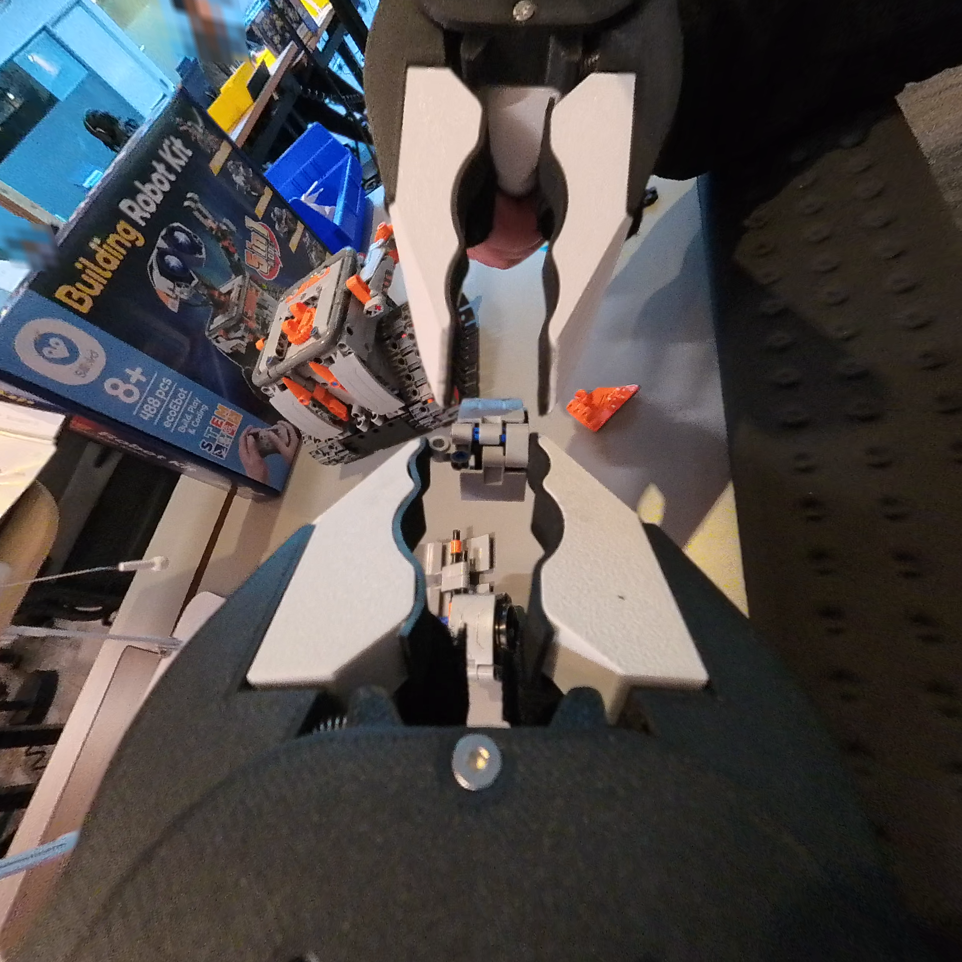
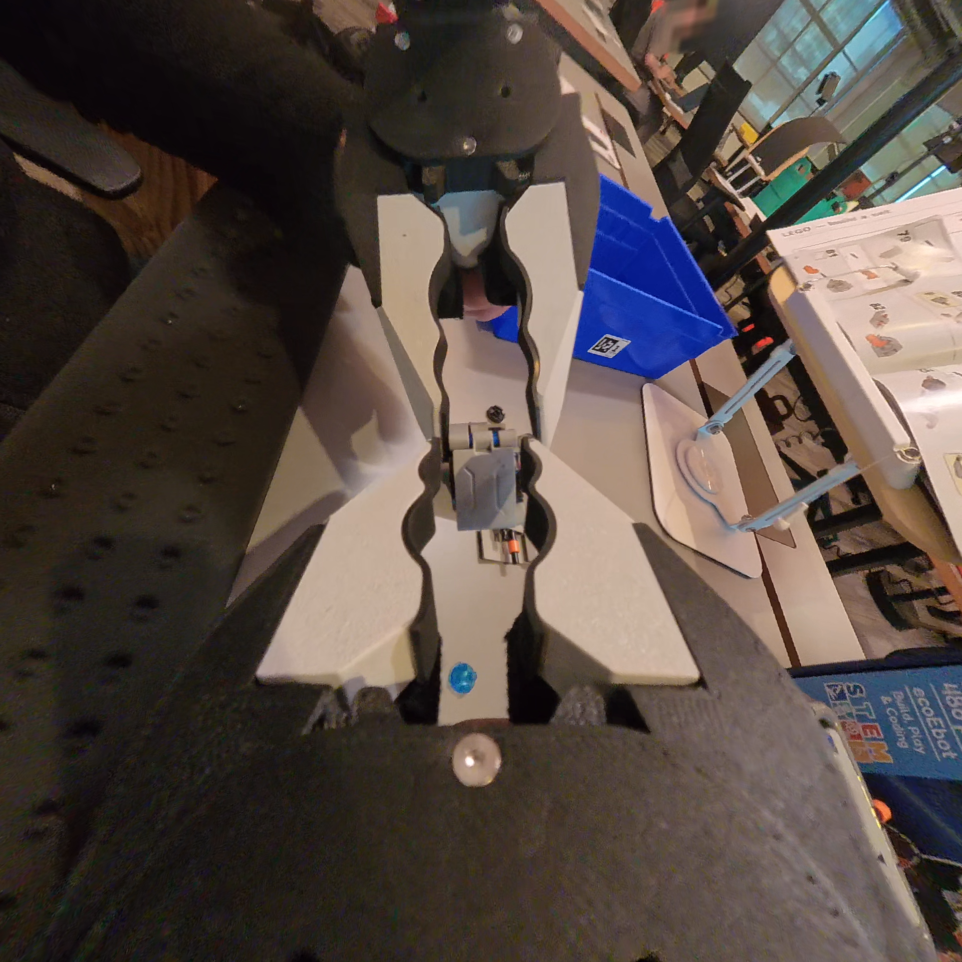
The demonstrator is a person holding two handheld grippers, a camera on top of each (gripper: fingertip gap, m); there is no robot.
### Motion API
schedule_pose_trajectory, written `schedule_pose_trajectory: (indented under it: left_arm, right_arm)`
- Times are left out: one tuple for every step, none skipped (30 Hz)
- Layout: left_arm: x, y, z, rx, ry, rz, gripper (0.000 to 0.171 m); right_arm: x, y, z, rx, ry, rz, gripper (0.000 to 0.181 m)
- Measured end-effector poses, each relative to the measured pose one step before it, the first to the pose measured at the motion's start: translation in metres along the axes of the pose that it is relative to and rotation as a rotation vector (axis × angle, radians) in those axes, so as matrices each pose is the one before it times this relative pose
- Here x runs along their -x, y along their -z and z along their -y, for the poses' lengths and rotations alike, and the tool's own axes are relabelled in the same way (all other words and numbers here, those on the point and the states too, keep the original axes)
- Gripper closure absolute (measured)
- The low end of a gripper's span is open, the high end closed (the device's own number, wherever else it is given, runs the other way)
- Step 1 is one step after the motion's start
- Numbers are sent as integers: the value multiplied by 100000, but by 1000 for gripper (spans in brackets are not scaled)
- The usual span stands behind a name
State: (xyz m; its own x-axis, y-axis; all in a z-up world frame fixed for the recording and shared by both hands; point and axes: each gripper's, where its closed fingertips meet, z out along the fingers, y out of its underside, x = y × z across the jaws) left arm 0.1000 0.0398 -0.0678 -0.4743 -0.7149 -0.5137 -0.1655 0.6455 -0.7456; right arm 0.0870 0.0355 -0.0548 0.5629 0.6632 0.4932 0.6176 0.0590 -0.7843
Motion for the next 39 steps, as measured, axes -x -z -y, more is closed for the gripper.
schedule_pose_trajectory:
  left_arm:
    - [183,39,-65,-851,1240,182,136]
    - [160,73,37,-1223,1084,185,136]
    - [83,74,60,-942,1129,-265,136]
    - [109,73,117,-965,806,34,136]
    - [40,48,107,-818,594,-229,136]
    - [-91,9,80,-609,752,-955,136]
    - [13,-48,-13,-195,641,-128,136]
    - [-18,-66,-100,189,815,-497,136]
    - [-17,-46,-67,-256,1613,-817,136]
    - [20,-5,15,-878,2346,-1128,136]
    - [-1,56,97,-1365,2434,-1468,136]
    - [30,103,170,-1664,2313,-1297,136]
    - [65,118,209,-1806,1809,-797,136]
    - [34,98,132,-1120,1159,-627,136]
    - [29,49,5,-227,750,-516,136]
    - [-5,18,-35,-65,709,-588,133]
    - [-49,0,-35,-234,1062,-832,130]
    - [-43,-25,-58,-77,1499,-970,128]
    - [-6,-22,-72,-130,1443,-723,126]
    - [19,5,-39,-213,1163,-467,125]
    - [33,4,-45,-64,1081,-502,124]
    - [24,-2,-1,-127,1274,-511,125]
    - [54,-34,-76,443,1424,-341,125]
    - [38,-60,-125,564,1202,-416,126]
    - [94,-58,-86,127,853,180,128]
    - [25,-68,-86,52,649,-140,128]
    - [-43,-59,-57,-16,338,-347,128]
    - [15,-34,-24,23,103,85,128]
    - [-13,-48,-41,252,121,-9,127]
    - [-42,-77,-16,183,430,-285,127]
    - [-7,-99,-24,200,539,-145,128]
    - [-56,-143,-41,145,580,-387,129]
    - [-180,-180,-12,-31,671,-1079,132]
    - [-77,-198,-65,287,968,-345,132]
    - [-97,-172,-15,115,463,-408,132]
    - [-10,-89,74,-328,405,130,132]
    - [19,-33,108,-448,652,-23,131]
    - [-2,20,170,-956,852,-375,131]
    - [89,94,227,-1473,1069,95,132]
  right_arm:
    - [-261,97,-111,244,-1246,-607,151]
    - [-157,33,-195,668,-968,-49,149]
    - [-51,-27,-241,873,-834,387,145]
    - [20,-60,-255,959,-298,545,146]
    - [13,-87,-230,1021,228,101,154]
    - [-52,-99,-231,1262,-275,-202,159]
    - [9,-92,-186,995,-1305,567,159]
    - [21,-54,-119,388,-1844,930,159]
    - [4,-18,-48,-296,-1793,973,159]
    - [-12,23,41,-1038,-2164,1168,159]
    - [-1,58,110,-1523,-2618,1402,159]
    - [-15,69,166,-1753,-2433,1231,159]
    - [-33,89,174,-1670,-2129,1007,159]
    - [-13,93,163,-1410,-2149,999,159]
    - [-57,78,141,-1272,-2090,721,159]
    - [-95,72,96,-1090,-1823,355,159]
    - [-100,60,34,-784,-1611,309,159]
    - [-107,52,15,-663,-1594,363,159]
    - [-103,47,29,-803,-1576,339,159]
    - [-77,45,66,-921,-1495,389,159]
    - [-50,32,71,-847,-1371,506,159]
    - [-29,14,74,-861,-1128,363,159]
    - [-27,3,93,-804,-875,174,159]
    - [-14,-6,69,-601,-659,118,159]
    - [-26,7,85,-661,-541,2,159]
    - [-16,38,112,-785,-503,51,160]
    - [-16,36,109,-661,-485,77,160]
    - [-42,30,67,-471,-504,-41,160]
    - [-45,44,88,-605,-550,-31,160]
    - [-11,34,133,-942,-697,136,159]
    - [-9,45,203,-1308,-968,240,160]
    - [-19,41,252,-1605,-1139,184,160]
    - [-13,44,261,-1651,-1154,161,160]
    - [-13,30,202,-1343,-847,100,160]
    - [-6,-2,78,-565,-392,11,160]
    - [-20,-21,16,-170,-15,-208,160]
    - [-8,7,50,-326,-3,-157,160]
    - [9,1,74,-436,-136,4,160]
    - [-18,7,23,-135,-117,18,160]
